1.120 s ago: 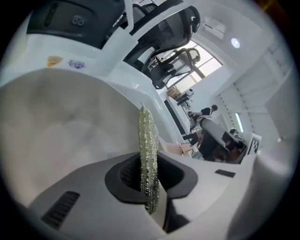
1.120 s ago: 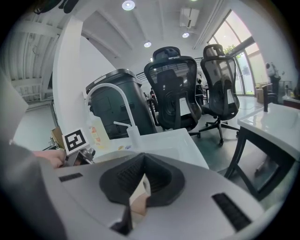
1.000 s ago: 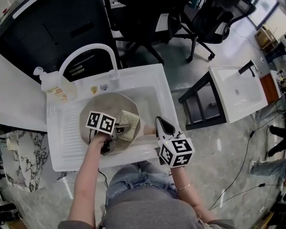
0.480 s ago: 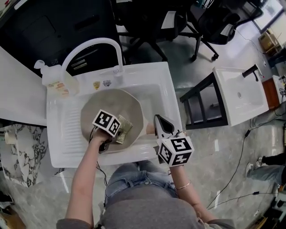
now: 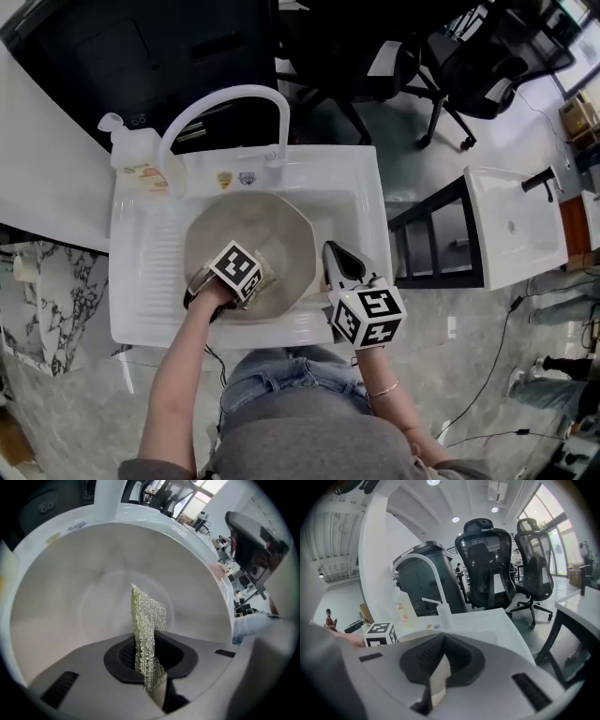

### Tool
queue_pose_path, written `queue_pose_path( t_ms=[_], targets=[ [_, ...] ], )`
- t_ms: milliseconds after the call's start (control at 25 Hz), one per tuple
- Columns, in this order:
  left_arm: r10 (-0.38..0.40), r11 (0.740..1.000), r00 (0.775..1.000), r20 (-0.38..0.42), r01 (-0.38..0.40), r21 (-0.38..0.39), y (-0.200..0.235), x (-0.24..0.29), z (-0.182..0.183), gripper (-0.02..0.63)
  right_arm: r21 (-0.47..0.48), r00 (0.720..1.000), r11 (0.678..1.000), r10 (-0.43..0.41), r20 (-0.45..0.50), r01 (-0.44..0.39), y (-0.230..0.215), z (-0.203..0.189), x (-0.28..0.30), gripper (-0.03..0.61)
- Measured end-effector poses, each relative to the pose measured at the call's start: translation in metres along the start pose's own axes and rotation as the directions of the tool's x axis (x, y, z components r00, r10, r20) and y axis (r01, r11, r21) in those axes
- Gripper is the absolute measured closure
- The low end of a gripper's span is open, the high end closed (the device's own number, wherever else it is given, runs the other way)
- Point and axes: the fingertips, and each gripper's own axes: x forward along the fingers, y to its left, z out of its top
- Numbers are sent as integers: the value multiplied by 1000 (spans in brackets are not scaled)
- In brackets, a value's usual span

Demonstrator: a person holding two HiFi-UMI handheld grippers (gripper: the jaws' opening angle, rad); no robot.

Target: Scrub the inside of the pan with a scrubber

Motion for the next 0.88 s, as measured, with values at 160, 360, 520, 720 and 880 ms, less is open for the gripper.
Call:
queue_pose_path(
  t_ms=[160, 360, 520, 720, 880],
  targets=[
    [92, 995, 995, -44, -91, 40, 17, -4, -10, 549, -9, 1000, 1000, 22, -3, -22, 7, 1, 6, 568],
    [217, 973, 972, -85, -209, 102, 39, -12, -16, 549, -11, 999, 999, 36, -9, -36, 11, 2, 11, 568],
    [327, 935, 938, -116, -303, 183, 55, -17, -16, 549, -19, 999, 999, 45, -8, -46, 14, 4, 13, 568],
    [492, 843, 863, -111, -441, 309, 83, -25, -10, 549, -21, 999, 999, 40, -8, -40, 15, 3, 12, 568],
    [573, 778, 815, -85, -508, 369, 98, -31, -4, 549, -17, 1000, 999, 28, -10, -29, 15, 1, 10, 568]
  ],
)
